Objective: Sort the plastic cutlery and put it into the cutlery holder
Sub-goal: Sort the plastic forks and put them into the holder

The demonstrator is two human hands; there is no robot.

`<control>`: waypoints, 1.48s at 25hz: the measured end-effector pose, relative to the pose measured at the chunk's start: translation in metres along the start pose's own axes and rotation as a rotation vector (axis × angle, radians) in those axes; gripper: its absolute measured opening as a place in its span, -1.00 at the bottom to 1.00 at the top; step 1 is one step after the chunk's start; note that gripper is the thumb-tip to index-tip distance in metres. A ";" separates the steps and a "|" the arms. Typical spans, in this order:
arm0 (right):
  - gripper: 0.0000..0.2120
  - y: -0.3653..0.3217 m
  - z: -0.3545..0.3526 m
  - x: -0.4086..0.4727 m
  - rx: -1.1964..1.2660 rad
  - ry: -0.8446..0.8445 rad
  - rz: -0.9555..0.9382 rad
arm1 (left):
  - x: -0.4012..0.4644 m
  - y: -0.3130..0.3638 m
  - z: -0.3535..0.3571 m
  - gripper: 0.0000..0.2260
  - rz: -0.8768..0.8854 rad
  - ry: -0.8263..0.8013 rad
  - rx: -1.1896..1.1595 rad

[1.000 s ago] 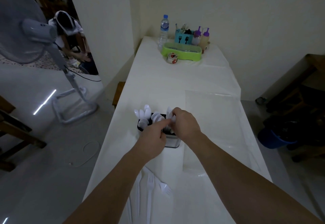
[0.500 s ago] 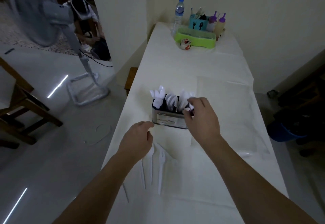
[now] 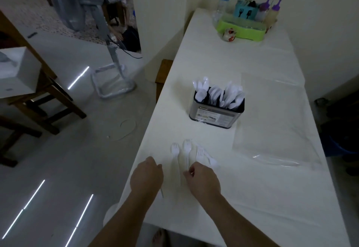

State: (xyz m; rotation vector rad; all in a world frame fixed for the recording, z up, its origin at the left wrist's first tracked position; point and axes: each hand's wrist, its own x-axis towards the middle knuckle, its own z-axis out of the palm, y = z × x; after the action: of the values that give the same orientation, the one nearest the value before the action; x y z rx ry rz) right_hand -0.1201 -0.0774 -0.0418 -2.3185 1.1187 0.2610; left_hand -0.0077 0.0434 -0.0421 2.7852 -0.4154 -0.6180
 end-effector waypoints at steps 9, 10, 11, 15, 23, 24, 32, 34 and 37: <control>-0.71 -0.032 0.045 -0.012 -0.142 0.003 0.008 | -0.008 -0.019 0.028 -0.67 -0.019 -0.128 -0.153; -0.73 -0.033 0.046 -0.011 -0.147 0.015 0.020 | -0.008 -0.019 0.028 -0.69 -0.020 -0.117 -0.176; -0.76 -0.033 0.045 -0.010 -0.146 0.028 0.039 | -0.008 -0.018 0.028 -0.70 -0.024 -0.101 -0.199; -0.79 -0.031 0.044 -0.008 -0.123 0.069 0.081 | -0.007 -0.020 0.019 -0.73 -0.087 -0.055 -0.207; -0.81 -0.032 0.033 -0.005 -0.101 -0.013 0.130 | 0.003 -0.008 0.015 -0.89 -0.077 -0.191 -0.414; -0.82 -0.031 0.032 -0.007 -0.045 -0.025 0.116 | 0.006 -0.002 0.016 -0.89 -0.088 -0.224 -0.502; -0.74 -0.025 0.037 -0.009 0.217 -0.080 -0.010 | 0.015 0.025 0.019 -0.76 -0.097 -0.278 -0.719; -0.73 -0.020 0.034 -0.007 0.090 0.040 0.087 | 0.017 0.026 0.021 -0.81 -0.125 -0.271 -0.761; -0.75 -0.015 0.031 -0.002 -0.048 0.045 0.193 | 0.020 0.027 0.024 -0.86 -0.195 -0.317 -0.808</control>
State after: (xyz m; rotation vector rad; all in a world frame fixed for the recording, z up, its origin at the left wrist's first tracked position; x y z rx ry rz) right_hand -0.1083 -0.0509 -0.0609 -2.2692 1.3748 0.3112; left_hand -0.0068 0.0076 -0.0629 1.9674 0.0612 -1.0064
